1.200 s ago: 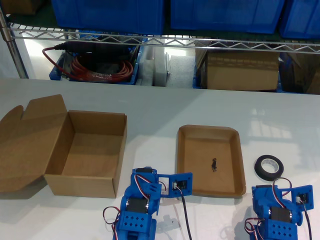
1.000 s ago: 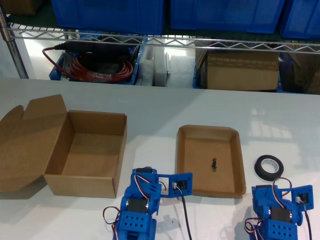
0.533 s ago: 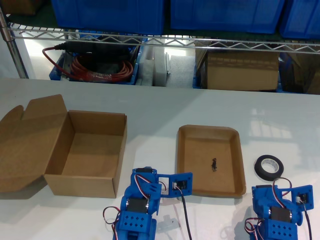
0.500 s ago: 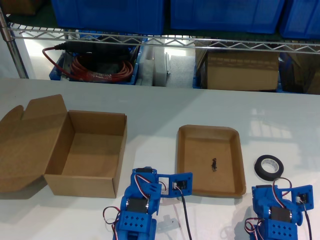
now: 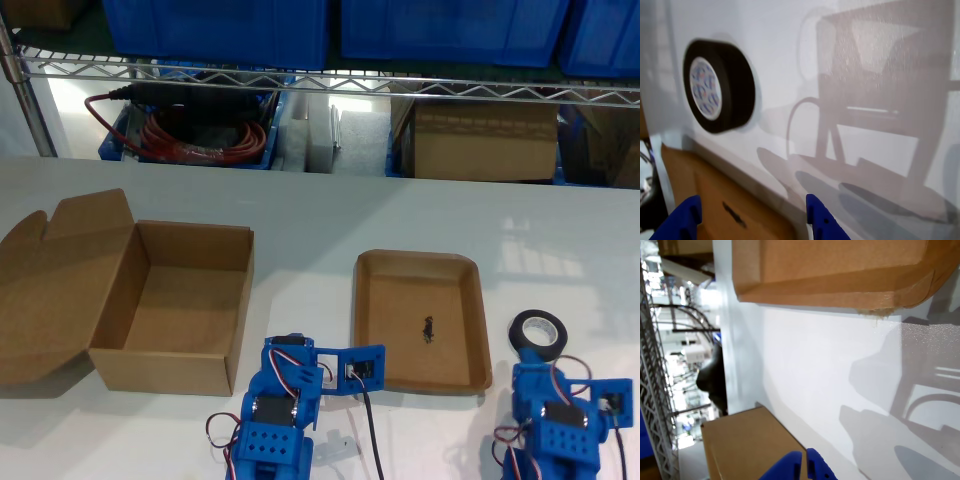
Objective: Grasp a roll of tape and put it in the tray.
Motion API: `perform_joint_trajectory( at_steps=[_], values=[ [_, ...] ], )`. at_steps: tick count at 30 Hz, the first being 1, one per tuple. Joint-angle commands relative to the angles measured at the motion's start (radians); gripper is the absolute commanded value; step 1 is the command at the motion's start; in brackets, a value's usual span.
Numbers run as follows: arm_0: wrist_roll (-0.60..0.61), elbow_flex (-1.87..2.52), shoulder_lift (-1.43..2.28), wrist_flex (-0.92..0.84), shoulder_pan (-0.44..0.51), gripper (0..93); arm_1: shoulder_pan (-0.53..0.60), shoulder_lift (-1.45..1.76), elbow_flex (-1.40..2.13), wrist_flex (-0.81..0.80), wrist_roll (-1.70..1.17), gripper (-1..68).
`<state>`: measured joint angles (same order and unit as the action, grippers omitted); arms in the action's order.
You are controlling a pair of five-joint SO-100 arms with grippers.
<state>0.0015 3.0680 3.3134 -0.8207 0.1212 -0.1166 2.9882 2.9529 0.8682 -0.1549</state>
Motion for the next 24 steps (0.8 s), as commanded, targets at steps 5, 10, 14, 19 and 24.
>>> perform_joint_trajectory(
  at_steps=[5, 10, 14, 19, 24],
  values=[
    [0.006, 0.029, 0.009, 0.014, -0.009, 0.2, -0.063, -0.425, -0.382, -0.058, 0.026, 29.7],
    [0.006, 0.029, 0.009, 0.014, -0.009, 0.2, -0.071, -0.724, -0.615, -0.054, 0.061, 28.5],
    [0.006, 0.029, 0.009, 0.014, -0.009, 0.2, -0.066, -0.93, -0.744, -0.052, 0.072, 28.6],
    [0.006, 0.029, 0.009, 0.014, -0.009, 0.2, -0.054, -1.103, -0.816, -0.048, 0.071, 29.4],
    [0.006, 0.029, 0.009, 0.014, -0.009, 0.2, -0.055, -1.193, -0.876, 0.008, 0.067, 29.6]
  ],
)
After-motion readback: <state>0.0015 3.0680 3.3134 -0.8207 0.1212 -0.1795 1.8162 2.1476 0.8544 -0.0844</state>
